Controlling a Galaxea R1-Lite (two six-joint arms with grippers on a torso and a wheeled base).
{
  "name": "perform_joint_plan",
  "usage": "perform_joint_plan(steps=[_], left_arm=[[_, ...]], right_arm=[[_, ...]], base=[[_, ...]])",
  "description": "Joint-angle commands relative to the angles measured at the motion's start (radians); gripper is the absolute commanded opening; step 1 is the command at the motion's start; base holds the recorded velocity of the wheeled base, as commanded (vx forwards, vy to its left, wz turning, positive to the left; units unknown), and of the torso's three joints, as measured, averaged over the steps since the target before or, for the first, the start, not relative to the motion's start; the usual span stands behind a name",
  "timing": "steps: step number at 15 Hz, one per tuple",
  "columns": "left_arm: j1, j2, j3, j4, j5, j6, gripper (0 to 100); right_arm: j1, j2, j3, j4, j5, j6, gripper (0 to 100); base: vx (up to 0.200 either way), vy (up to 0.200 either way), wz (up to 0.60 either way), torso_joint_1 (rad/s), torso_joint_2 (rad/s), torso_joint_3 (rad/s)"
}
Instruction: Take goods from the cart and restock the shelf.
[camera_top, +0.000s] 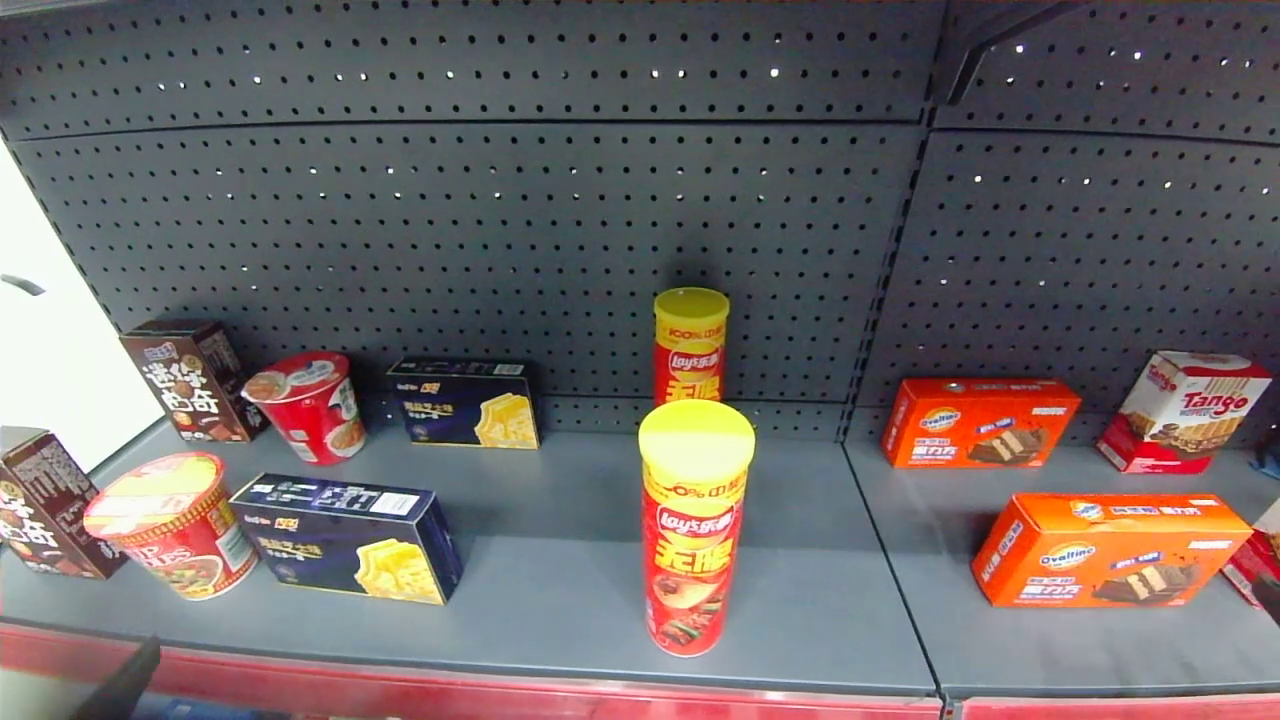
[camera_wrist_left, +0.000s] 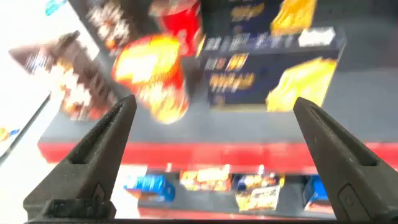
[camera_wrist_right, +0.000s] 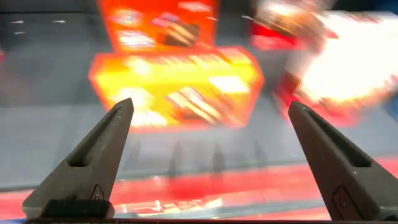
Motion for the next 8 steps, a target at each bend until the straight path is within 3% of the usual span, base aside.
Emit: perform_joint_plan(steps=[1,3,5,8], left_arm=[[0.022,-0.201,0.022,0.105,-0.002,-0.002,100],[0.021,-0.286,0.022,0.191,-0.004,-0.005,100],[0.018,-0.450,0.028,0.355,-0.017,-0.009,100],[0.010,-0.615,0.079,0.437,-0.056,-0.048,100]], right_arm=[[-0.077,-0.238,0.092,0.028,0.007,-0.002,100],[-0.052,-0.284,0.098,0.051,0.008,-0.006,100],[0.006,-0.386,0.110,0.126,0.059,-0.016,100],[0.025,-0.517,0.138,0.201,0.162,-0.039,100]], base=[[0.000,0.000,0.00,0.000,0.00,0.000],[0.000,0.000,0.00,0.000,0.00,0.000],[0.000,0.000,0.00,0.000,0.00,0.000],[0.000,0.000,0.00,0.000,0.00,0.000]])
